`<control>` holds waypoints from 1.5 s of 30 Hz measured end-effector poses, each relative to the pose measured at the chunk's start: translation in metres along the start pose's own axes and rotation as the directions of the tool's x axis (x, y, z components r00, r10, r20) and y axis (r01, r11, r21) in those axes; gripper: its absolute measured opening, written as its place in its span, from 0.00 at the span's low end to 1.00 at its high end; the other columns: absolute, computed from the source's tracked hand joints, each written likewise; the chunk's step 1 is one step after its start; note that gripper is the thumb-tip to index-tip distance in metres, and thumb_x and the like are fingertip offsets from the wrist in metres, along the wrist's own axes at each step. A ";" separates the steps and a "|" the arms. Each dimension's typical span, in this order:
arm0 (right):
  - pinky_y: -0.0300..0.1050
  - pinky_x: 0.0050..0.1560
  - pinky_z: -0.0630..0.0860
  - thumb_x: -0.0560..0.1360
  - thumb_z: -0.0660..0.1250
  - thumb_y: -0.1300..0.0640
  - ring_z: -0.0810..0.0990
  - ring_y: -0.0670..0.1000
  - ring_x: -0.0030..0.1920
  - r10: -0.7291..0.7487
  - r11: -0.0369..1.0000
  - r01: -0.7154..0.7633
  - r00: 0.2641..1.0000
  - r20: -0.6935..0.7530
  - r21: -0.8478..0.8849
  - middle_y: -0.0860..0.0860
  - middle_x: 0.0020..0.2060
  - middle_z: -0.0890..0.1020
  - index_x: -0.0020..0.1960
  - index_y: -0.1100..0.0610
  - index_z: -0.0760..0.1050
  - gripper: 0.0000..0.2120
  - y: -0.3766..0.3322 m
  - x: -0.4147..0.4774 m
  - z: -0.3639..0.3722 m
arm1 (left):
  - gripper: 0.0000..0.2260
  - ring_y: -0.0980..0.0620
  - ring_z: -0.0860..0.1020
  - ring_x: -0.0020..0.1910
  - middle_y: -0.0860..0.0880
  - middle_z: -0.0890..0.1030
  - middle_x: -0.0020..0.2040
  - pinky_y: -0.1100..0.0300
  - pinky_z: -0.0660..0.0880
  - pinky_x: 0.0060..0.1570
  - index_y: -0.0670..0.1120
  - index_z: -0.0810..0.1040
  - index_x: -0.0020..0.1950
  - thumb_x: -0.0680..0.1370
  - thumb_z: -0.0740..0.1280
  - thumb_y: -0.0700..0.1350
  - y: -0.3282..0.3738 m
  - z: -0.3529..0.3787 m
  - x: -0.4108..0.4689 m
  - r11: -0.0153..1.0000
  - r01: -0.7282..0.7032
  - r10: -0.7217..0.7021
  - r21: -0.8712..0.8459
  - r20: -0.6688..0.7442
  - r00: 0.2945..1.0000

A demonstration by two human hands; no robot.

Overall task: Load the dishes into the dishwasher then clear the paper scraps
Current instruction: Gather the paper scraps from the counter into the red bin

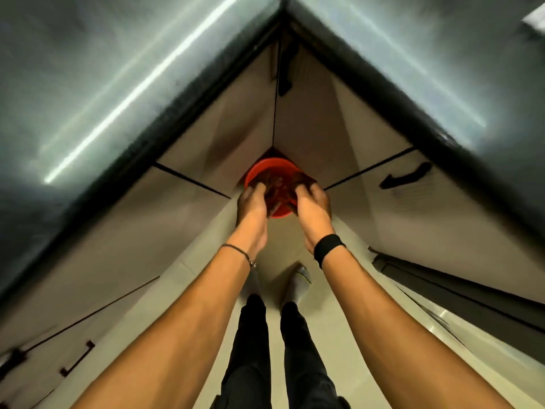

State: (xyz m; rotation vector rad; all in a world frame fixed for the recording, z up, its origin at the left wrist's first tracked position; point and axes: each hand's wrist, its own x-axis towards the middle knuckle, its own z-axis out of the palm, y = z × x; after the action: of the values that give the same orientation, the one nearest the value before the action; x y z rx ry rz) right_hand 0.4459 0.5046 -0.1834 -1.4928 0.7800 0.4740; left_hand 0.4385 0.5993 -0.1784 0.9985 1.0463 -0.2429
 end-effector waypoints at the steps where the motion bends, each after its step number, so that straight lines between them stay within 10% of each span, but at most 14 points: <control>1: 0.52 0.68 0.75 0.82 0.65 0.54 0.78 0.51 0.64 -0.025 1.000 0.025 0.999 0.022 0.006 0.51 0.66 0.79 0.70 0.54 0.74 0.17 -0.015 -0.016 -0.005 | 0.12 0.45 0.80 0.63 0.43 0.81 0.63 0.52 0.79 0.57 0.44 0.75 0.68 0.85 0.62 0.43 0.008 0.002 -0.018 1.000 -0.021 0.021 0.007 0.020 1.000; 5: 0.45 0.51 0.80 0.84 0.63 0.55 0.84 0.51 0.54 -0.197 0.980 0.195 0.974 0.110 0.027 0.52 0.56 0.85 0.65 0.50 0.76 0.11 -0.077 -0.093 -0.040 | 0.13 0.49 0.83 0.57 0.46 0.85 0.59 0.57 0.80 0.54 0.46 0.77 0.68 0.83 0.66 0.44 0.047 0.009 -0.114 0.973 -0.188 0.164 0.134 0.168 0.972; 16: 0.38 0.46 0.80 0.83 0.63 0.59 0.85 0.46 0.46 -0.479 0.877 0.470 0.872 0.101 0.100 0.53 0.54 0.85 0.68 0.55 0.76 0.14 -0.150 -0.182 -0.110 | 0.12 0.49 0.86 0.52 0.48 0.87 0.54 0.52 0.81 0.54 0.47 0.80 0.65 0.82 0.69 0.43 0.095 0.042 -0.231 0.832 -0.525 0.453 0.179 0.326 0.830; 32: 0.39 0.48 0.80 0.82 0.65 0.61 0.85 0.45 0.44 -0.529 0.837 0.533 0.846 -0.064 0.126 0.51 0.51 0.86 0.65 0.50 0.76 0.13 -0.260 -0.103 -0.089 | 0.13 0.48 0.86 0.50 0.44 0.87 0.53 0.57 0.81 0.50 0.43 0.80 0.65 0.81 0.70 0.42 0.208 0.154 -0.155 0.802 -0.589 0.447 0.100 0.553 0.703; 45: 0.56 0.56 0.83 0.77 0.72 0.59 0.85 0.50 0.49 -0.556 0.831 0.519 0.783 -0.280 -0.201 0.49 0.48 0.85 0.57 0.48 0.82 0.10 -0.346 -0.008 -0.085 | 0.13 0.50 0.86 0.50 0.47 0.87 0.53 0.57 0.81 0.52 0.46 0.80 0.64 0.82 0.69 0.49 0.287 0.247 -0.085 0.809 -0.562 0.331 0.169 0.659 0.675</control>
State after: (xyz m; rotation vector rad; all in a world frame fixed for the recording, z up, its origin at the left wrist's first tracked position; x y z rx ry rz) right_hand 0.6737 0.4030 0.0717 -1.8437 0.5400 -0.1780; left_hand 0.7169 0.5442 0.0860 1.3661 0.1287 -0.3171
